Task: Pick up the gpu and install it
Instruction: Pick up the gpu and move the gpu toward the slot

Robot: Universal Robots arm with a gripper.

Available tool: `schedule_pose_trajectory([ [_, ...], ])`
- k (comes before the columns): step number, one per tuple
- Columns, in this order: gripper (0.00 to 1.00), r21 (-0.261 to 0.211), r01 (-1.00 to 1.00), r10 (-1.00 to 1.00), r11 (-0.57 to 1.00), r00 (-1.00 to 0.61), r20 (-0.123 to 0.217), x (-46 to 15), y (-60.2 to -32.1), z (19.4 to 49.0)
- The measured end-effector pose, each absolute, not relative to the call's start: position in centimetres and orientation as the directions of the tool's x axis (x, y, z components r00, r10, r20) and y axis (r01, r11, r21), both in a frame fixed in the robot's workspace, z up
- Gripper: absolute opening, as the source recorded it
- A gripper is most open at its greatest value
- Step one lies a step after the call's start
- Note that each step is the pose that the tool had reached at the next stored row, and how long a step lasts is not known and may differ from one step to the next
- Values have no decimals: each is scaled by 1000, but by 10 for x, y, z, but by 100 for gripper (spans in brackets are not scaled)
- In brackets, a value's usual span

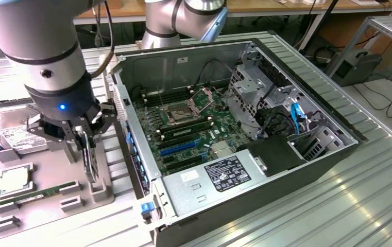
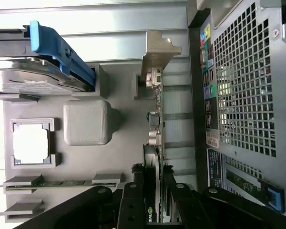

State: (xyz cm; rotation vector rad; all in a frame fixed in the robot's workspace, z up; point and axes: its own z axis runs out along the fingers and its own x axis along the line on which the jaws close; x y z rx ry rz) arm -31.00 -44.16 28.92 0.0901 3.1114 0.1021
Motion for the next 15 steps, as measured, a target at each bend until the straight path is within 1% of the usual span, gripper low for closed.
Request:
schedule_pose_trajectory([
  [15, 26, 65, 57, 59, 996, -998, -25, -299, -442, 374],
])
